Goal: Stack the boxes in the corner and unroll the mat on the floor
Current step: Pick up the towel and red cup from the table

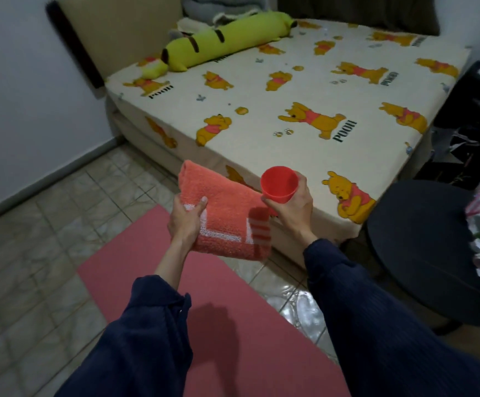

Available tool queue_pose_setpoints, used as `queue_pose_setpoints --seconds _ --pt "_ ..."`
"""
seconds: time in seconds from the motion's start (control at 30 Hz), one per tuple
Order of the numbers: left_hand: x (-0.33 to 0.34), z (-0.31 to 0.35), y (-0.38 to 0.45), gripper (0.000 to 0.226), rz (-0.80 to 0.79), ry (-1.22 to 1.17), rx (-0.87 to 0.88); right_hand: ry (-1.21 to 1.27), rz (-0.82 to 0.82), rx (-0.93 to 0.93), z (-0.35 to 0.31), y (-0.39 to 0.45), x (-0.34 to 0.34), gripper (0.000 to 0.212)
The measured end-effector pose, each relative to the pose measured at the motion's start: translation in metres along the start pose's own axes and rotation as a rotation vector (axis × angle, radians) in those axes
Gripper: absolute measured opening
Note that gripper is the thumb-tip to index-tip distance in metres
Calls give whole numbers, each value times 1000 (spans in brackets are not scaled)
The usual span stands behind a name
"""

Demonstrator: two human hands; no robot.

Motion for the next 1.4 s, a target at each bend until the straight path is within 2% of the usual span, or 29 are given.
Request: queue_pose_setpoints --seconds 0.27,0.53,0.7,0.9,1.17,1.27,1.4 --pt "-99 -15 127 54 71 18 29 17 -27 34 -65 -24 136 88" --pt "-135 -22 242 50 113 -1 21 41 -82 -4 -112 -8 267 87" --pt "-135 -14 335 60 125 -19 24 91 -118 22 -140 21 356 87" --pt "-130 10 444 55 96 -5 22 91 -98 65 -160 67 448 89" --pt "-103 25 562 47 -11 38 66 60 -41 115 -161 108 530 91" --pt "-84 24 608 56 -72 38 89 49 13 103 -164 121 557 89" --pt "-56 13 667 80 -185 17 77 23 111 108 -163 133 588 90"
Point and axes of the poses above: each hand's wrist, its own y-axis towards the middle knuckle, its own x-axis out of the palm, z = x × y, the point moved 5 cm from there along y, towards the middle knuckle, and after that the axes turned 14 degrees about z, right-handed, at the moved point
